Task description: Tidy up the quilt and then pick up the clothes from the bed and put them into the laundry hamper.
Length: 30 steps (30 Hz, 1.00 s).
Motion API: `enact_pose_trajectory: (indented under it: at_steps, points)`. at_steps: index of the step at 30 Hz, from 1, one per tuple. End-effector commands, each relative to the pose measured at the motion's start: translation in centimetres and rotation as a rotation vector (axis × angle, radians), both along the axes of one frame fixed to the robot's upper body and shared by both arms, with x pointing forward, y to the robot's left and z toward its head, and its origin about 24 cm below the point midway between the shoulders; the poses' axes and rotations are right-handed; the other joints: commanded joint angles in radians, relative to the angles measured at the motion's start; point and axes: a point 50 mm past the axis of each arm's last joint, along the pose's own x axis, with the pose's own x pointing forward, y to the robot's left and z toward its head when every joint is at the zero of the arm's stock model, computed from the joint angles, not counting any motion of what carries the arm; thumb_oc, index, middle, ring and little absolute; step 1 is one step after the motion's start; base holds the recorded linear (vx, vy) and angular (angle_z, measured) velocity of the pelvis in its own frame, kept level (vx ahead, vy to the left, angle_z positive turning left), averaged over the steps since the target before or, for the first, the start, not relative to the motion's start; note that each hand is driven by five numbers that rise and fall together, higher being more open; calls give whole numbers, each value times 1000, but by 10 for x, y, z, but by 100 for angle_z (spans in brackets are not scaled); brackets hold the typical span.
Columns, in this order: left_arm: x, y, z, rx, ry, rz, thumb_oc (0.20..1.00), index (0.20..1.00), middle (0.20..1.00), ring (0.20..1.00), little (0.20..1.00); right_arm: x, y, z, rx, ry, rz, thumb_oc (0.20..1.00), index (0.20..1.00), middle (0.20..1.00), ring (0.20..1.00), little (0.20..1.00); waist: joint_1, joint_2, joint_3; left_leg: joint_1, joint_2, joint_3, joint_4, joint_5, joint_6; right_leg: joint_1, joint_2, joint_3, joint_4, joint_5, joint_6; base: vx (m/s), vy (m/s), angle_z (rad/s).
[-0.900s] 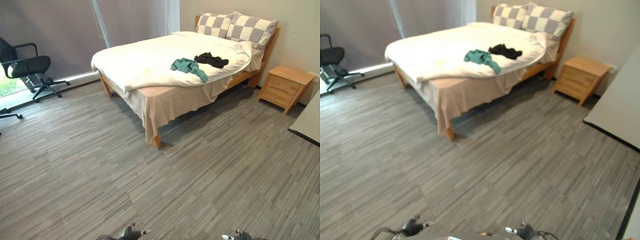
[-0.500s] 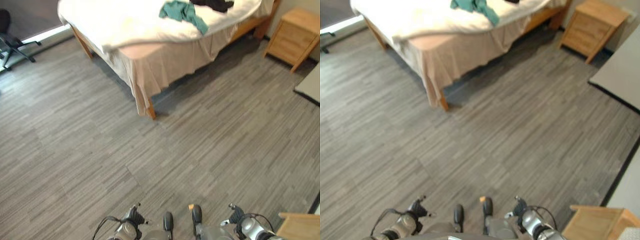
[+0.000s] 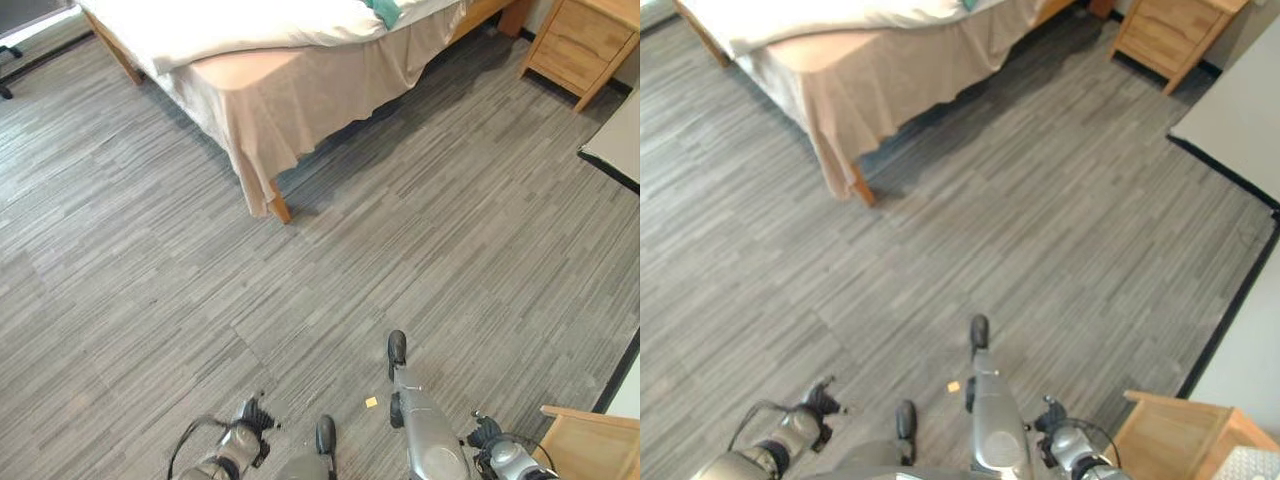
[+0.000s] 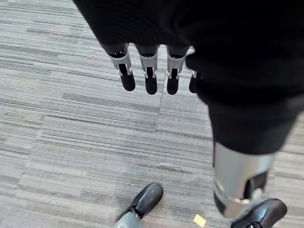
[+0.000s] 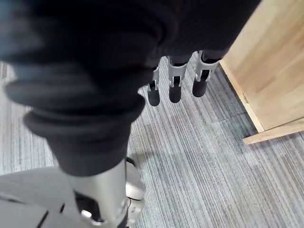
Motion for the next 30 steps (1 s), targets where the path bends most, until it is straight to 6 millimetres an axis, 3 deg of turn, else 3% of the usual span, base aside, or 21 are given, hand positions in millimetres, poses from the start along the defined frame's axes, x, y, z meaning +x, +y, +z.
enact_pose_trajectory:
  at_steps: [1, 2, 3, 5, 6, 7, 9, 10, 11, 13, 14, 15, 18, 19, 21, 22, 23, 26, 27, 28, 30]
  points:
    - [23, -17, 6, -58, -81, -6, 1000, 1000, 1000, 1000, 1000, -5, -11, 0, -47, 31, 37, 1000, 1000, 1000, 1000, 1000, 8, 8, -31, -67, 2, 5, 513, 55, -86, 138, 39, 0, -100, 30, -18, 285, -284, 16]
    - [36, -14, 13, -58, -139, 28, 1000, 1000, 1000, 1000, 1000, 6, -13, 5, -49, -9, 19, 1000, 1000, 1000, 1000, 1000, 25, -11, -8, -177, -11, -5, 705, 123, -102, 176, 25, -9, -112, 22, -42, 378, -360, 36]
    - [49, -11, 20, -60, -191, 53, 1000, 1000, 1000, 1000, 1000, 18, -12, 10, -46, -48, 9, 1000, 1000, 1000, 1000, 1000, 35, -29, -1, -248, -11, 7, 800, 125, -101, 200, 10, -11, -124, 10, -54, 277, -268, 24]
    - [67, -13, 31, -79, -270, 77, 1000, 1000, 1000, 1000, 1000, 35, -10, 18, -45, -108, 8, 1000, 1000, 1000, 1000, 1000, 53, -43, 3, -351, 26, 71, 830, 113, -87, 231, -6, -16, -137, -20, -61, 414, -185, -8]
    - [64, -26, 27, -133, -262, 67, 1000, 1000, 1000, 1000, 1000, 38, -8, 19, -38, -124, 17, 1000, 1000, 1000, 1000, 1000, 80, -35, 1, -391, 86, 156, 690, 80, -79, 272, -3, -21, -137, -64, -54, 389, -84, -23]
    - [64, -26, 27, -132, -262, 67, 1000, 1000, 1000, 1000, 1000, 38, -8, 19, -38, -124, 17, 1000, 1000, 1000, 1000, 1000, 79, -37, -1, -392, 82, 157, 686, 84, -79, 270, -6, -21, -137, -64, -54, 439, 5, -10]
    - [60, -30, 24, -139, -240, 36, 1000, 1000, 1000, 1000, 1000, 41, -7, 20, -23, -136, 19, 1000, 1000, 1000, 1000, 1000, 97, -20, -16, -383, 66, 195, 422, 70, -55, 311, 3, -14, -137, -93, -37, 364, 94, 2]
    - [60, -30, 24, -139, -240, 36, 1000, 1000, 1000, 1000, 1000, 41, -7, 20, -23, -136, 19, 1000, 1000, 1000, 1000, 1000, 97, -23, -17, -379, 62, 197, 413, 75, -54, 310, 0, -13, -137, -93, -36, 527, 161, -19]
    - [53, -31, 20, -124, -211, 8, 1000, 1000, 1000, 1000, 1000, 45, -8, 22, -17, -154, 13, 1000, 1000, 1000, 1000, 1000, 116, 7, -36, -381, 70, 216, 184, 149, -61, 364, 18, -16, -137, -134, -23, 467, 129, -24]
    - [50, -32, 19, -123, -200, 12, 1000, 1000, 1000, 1000, 1000, 45, -8, 23, -14, -162, 6, 1000, 1000, 1000, 1000, 1000, 118, 10, -34, -379, 84, 252, 122, 185, -68, 397, 20, -31, -137, -159, -21, 451, 107, -33]
    - [44, -20, 16, -111, -180, 79, 1000, 1000, 1000, 1000, 1000, 43, -7, 22, -10, -156, 5, 1000, 1000, 1000, 1000, 1000, 121, 14, -51, -360, 110, 309, 70, 202, -62, 435, 34, -45, -137, -180, -23, 495, 93, -26]
    - [34, -13, 12, -98, -153, 114, 1000, 1000, 1000, 1000, 1000, 38, -2, 18, -1, -137, 12, 1000, 1000, 1000, 1000, 1000, 124, 5, -63, -320, 95, 311, 45, 205, -50, 469, 32, -50, -123, -174, -21, 646, 126, -22]
    - [16, -2, 6, -78, -87, 147, 1000, 1000, 1000, 1000, 1000, 29, 7, 11, 27, -100, 22, 1000, 1000, 1000, 1000, 1000, 137, -20, -90, -254, 59, 309, 25, 173, -12, 419, 12, -63, 124, -183, 39, 417, 102, -10]
    - [13, -2, 5, -68, -71, 131, 1000, 1000, 1000, 1000, 1000, 31, 13, 11, 40, -106, 35, 1000, 1000, 1000, 1000, 1000, 126, -22, -77, -214, 52, 317, 16, 151, 10, 365, -16, -62, 258, -155, 84, 290, 132, 48]
    - [13, 3, 6, -47, -65, 117, 1000, 1000, 1000, 1000, 1000, 37, 16, 13, 51, -126, 42, 1000, 1000, 1000, 1000, 1000, 106, -7, -56, -159, 57, 301, -23, 140, 24, 229, -42, -36, 474, -79, 110, 211, 113, 60]
    - [13, 3, 6, -47, -65, 117, 1000, 1000, 1000, 1000, 1000, 37, 16, 14, 50, -126, 42, 1000, 1000, 1000, 1000, 1000, 108, -5, -59, -162, 59, 302, -23, 141, 24, 225, -39, -35, 473, -76, 109, 299, 22, 71]
    - [15, 9, 8, -29, -75, 121, 1000, 1000, 1000, 1000, 1000, 39, 19, 14, 62, -136, 33, 1000, 1000, 1000, 1000, 1000, 96, 3, -48, -135, 77, 288, -29, 124, 12, 170, -81, -55, 455, -76, 95, 327, -68, 81]
    - [16, 14, 9, -11, -77, 119, 1000, 1000, 1000, 1000, 1000, 38, 21, 13, 74, -138, 20, 1000, 1000, 1000, 1000, 1000, 70, -10, -47, -101, 70, 244, -29, 100, -14, 196, -91, -45, 154, -94, 58, 364, -157, 81]
    - [16, 14, 9, -11, -77, 119, 1000, 1000, 1000, 1000, 1000, 38, 22, 13, 74, -138, 20, 1000, 1000, 1000, 1000, 1000, 70, -9, -48, -103, 72, 244, -29, 101, -15, 198, -89, -46, 149, -90, 57, 388, -286, 87]
    - [18, 17, 11, -5, -79, 114, 1000, 1000, 1000, 1000, 1000, 36, 19, 12, 71, -124, 5, 1000, 1000, 1000, 1000, 1000, 57, -28, -55, -82, 70, 208, -29, 75, -35, 192, -87, 49, -58, -37, 71, 338, -301, 87]
    - [19, 18, 11, 11, -87, 103, 1000, 1000, 1000, 1000, 1000, 28, 17, 8, 50, -86, 24, 1000, 1000, 1000, 1000, 1000, 53, -42, -66, -70, 77, 185, -29, 59, -49, 188, -92, 124, -123, 1, 86, 370, -361, 78]
